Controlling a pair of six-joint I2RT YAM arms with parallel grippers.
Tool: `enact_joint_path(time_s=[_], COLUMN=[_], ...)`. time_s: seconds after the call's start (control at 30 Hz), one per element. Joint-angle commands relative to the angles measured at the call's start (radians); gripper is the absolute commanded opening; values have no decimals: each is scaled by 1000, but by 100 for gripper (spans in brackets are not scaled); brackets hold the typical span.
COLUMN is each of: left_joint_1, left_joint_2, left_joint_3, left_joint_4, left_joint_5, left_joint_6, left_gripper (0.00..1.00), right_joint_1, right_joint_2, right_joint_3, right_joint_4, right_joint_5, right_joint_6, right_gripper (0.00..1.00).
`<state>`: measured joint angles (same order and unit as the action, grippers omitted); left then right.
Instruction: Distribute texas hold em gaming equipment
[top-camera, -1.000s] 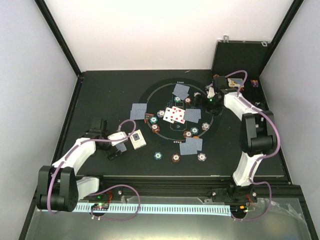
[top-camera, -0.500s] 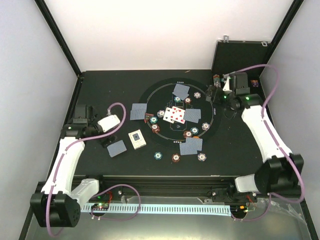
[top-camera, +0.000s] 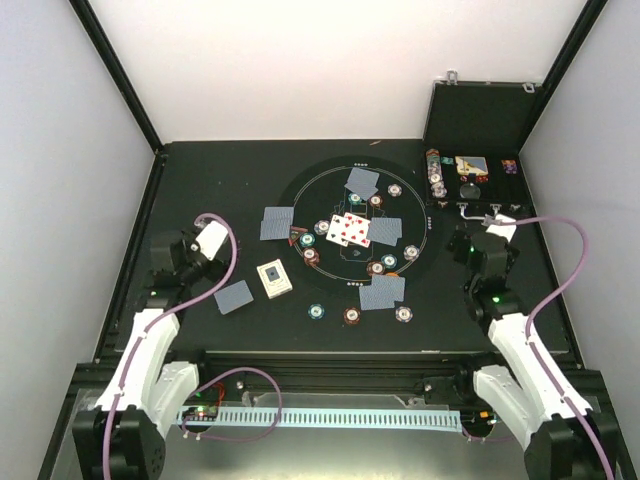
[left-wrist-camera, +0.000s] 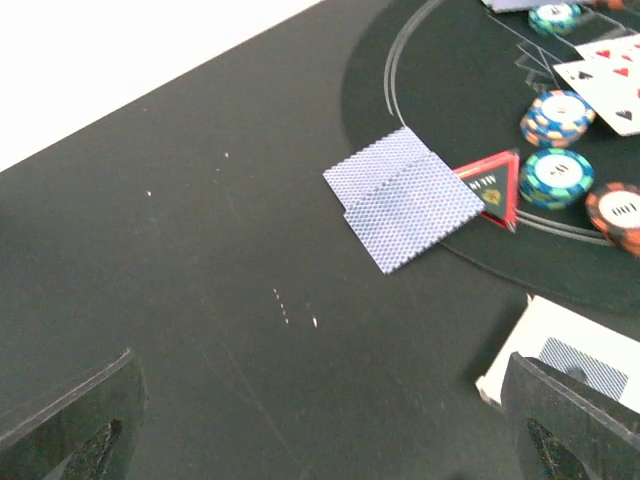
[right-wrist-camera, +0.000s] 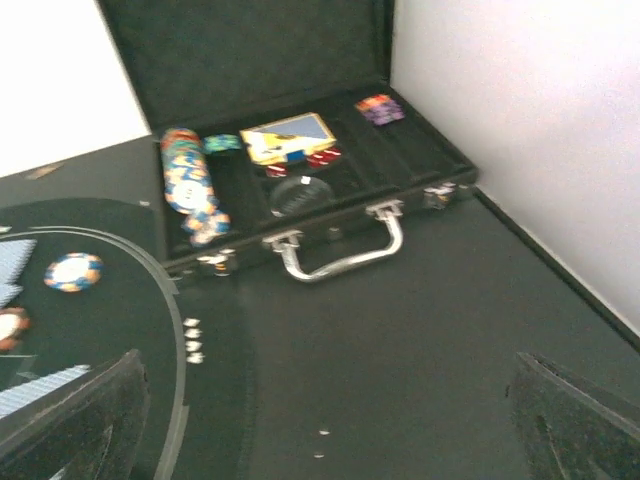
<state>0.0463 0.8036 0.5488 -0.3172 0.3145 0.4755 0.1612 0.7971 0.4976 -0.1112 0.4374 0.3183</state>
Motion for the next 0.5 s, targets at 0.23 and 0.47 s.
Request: enact_joint_path(time_s=[0.23, 0.47], left_joint_1=[8, 1], left_joint_2=[345, 446], left_joint_3=[-190, -239], left_joint_4=[887, 1149], left_joint_5=[-121, -114], left_joint_6=[-340, -419], left_gripper=[99, 99], right_joint_1=[-4, -23], right_joint_2=[304, 449], right_joint_3=[-142, -199], right_joint_4=[612, 947], right_joint_5=[306, 268], right_joint_6=[-82, -167], right_gripper=[100, 100])
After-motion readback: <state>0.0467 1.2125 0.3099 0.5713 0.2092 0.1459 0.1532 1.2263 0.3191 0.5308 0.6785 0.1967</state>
